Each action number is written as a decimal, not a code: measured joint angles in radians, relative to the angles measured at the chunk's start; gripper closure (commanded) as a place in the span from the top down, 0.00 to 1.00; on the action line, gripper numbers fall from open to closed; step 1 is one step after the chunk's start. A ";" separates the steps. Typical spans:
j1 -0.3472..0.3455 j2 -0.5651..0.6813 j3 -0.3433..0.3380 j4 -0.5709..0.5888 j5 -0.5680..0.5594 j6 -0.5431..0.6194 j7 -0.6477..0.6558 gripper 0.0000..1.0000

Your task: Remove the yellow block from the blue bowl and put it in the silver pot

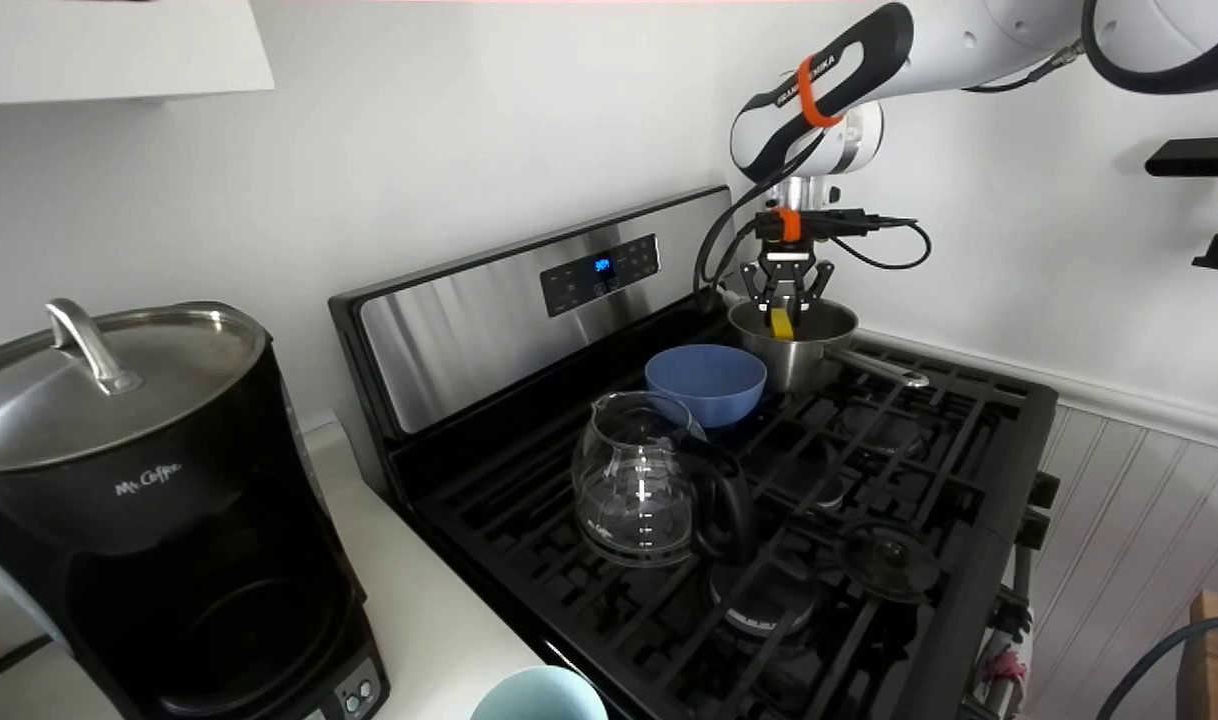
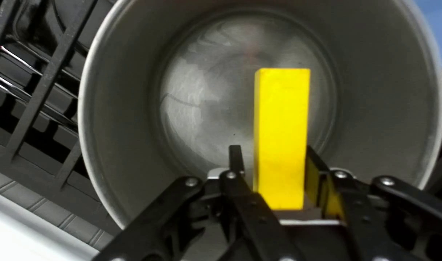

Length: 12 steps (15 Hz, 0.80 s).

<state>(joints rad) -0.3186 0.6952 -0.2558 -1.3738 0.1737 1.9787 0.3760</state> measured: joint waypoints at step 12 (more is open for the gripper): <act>0.003 -0.022 -0.002 -0.018 -0.002 0.016 -0.044 1.00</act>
<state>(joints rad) -0.3152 0.6731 -0.2574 -1.3919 0.1721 1.9950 0.3320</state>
